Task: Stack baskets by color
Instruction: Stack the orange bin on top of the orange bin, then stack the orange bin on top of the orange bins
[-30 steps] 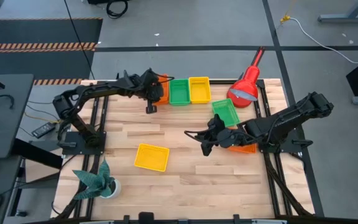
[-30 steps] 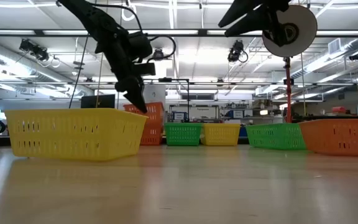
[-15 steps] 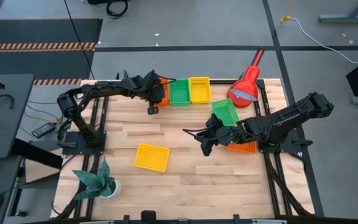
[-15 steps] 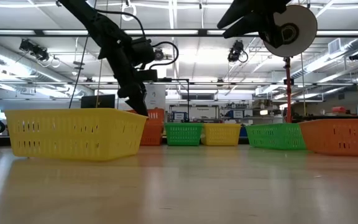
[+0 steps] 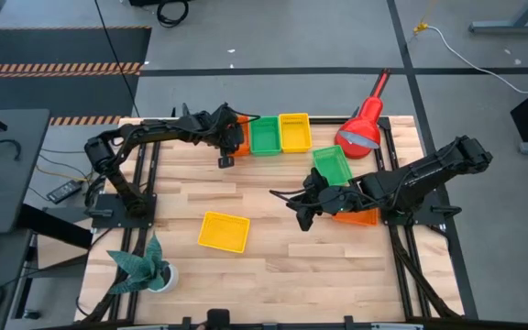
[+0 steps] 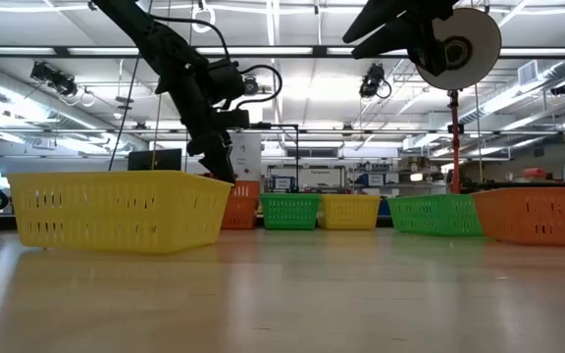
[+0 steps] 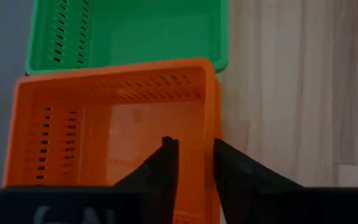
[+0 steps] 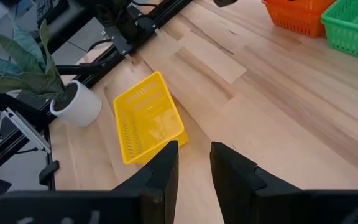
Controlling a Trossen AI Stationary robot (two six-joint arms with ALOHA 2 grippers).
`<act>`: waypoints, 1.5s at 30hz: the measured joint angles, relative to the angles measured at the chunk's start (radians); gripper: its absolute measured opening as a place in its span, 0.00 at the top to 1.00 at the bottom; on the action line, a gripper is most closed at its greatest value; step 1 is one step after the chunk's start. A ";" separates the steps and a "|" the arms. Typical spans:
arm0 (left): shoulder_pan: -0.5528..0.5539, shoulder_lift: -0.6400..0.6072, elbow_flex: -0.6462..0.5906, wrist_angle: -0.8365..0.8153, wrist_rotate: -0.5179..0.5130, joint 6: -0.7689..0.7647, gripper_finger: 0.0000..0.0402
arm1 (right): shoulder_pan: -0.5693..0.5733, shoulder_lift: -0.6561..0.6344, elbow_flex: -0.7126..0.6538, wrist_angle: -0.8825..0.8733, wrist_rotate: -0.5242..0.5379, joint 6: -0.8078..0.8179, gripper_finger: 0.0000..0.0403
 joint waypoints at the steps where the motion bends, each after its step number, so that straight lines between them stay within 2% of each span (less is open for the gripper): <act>1: 0.000 0.000 0.002 -0.003 0.000 0.004 0.72 | 0.000 0.000 0.000 0.000 0.000 0.000 0.76; 5: 0.000 -0.004 0.055 -0.079 -0.001 -0.007 0.64 | 0.000 0.000 0.000 0.000 -0.001 0.000 0.76; 8: 0.000 -0.005 0.129 -0.192 -0.002 -0.073 0.61 | 0.000 0.000 0.000 -0.001 -0.001 0.000 0.76; 10: 0.000 -0.007 0.174 -0.277 -0.013 -0.140 0.61 | 0.000 0.000 0.000 -0.001 -0.008 0.000 0.76; 14: 0.036 -0.008 0.189 -0.365 -0.133 -0.269 0.65 | 0.001 0.000 0.000 -0.006 -0.028 0.001 0.76; 17: 0.103 -0.004 0.160 -0.359 -0.159 -0.358 0.72 | 0.002 0.000 0.000 -0.025 -0.034 0.016 0.76; 20: 0.164 0.005 0.123 -0.336 -0.157 -0.384 0.80 | 0.002 -0.007 -0.001 -0.045 -0.078 0.046 0.76; 25: 0.223 0.004 0.051 -0.179 -0.098 -0.384 0.91 | 0.023 -0.026 0.023 -0.156 -0.104 0.110 0.76; 29: 0.232 0.004 0.015 -0.081 -0.095 -0.384 0.98 | 0.045 -0.039 0.079 -0.279 -0.097 0.122 0.78; 31: 0.229 0.005 0.009 -0.041 -0.093 -0.384 0.99 | 0.053 -0.039 0.108 -0.340 -0.097 0.121 0.80; 37: 0.219 0.037 0.007 0.056 -0.068 -0.383 0.96 | 0.056 -0.038 0.139 -0.375 -0.094 0.121 0.84; 41: 0.223 0.025 0.035 0.029 -0.129 -0.380 0.97 | 0.057 -0.038 0.139 -0.389 -0.094 0.145 0.87; 45: 0.231 -0.023 0.113 -0.059 -0.149 -0.352 0.99 | 0.062 -0.038 0.140 -0.481 -0.105 0.275 0.90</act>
